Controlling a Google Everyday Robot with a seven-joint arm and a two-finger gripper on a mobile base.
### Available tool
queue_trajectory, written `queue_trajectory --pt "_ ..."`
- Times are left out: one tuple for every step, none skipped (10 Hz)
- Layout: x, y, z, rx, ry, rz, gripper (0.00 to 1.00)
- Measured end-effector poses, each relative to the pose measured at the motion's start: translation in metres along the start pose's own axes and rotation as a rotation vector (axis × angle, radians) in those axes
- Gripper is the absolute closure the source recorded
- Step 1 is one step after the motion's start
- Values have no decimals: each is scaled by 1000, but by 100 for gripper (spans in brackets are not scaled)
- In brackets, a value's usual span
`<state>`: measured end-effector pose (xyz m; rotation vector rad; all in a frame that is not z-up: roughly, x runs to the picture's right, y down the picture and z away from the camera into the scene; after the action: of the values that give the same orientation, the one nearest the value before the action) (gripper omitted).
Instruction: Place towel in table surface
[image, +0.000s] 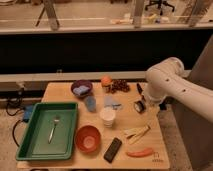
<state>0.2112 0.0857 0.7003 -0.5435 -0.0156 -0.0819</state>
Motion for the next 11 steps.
queue_trajectory --pt "-3 -2 1 1 -3 -1 20" --pt "-10 -3 1 -1 -16 -5 20" --pt "-20 -7 2 0 -25 -15 20" --pt "-27 -10 3 2 -31 -24 20" --pt "-30 -13 5 4 -36 -28 20" --pt "-33 -15 6 5 -38 -37 20" --pt "-42 -16 7 2 -48 -49 20" --pt "-50 -19 8 2 -56 -54 20" --pt "-56 -22 9 2 -61 -58 20" --pt "-61 -27 9 4 -66 -63 20" --pt "-65 -32 10 8 -66 -69 20"
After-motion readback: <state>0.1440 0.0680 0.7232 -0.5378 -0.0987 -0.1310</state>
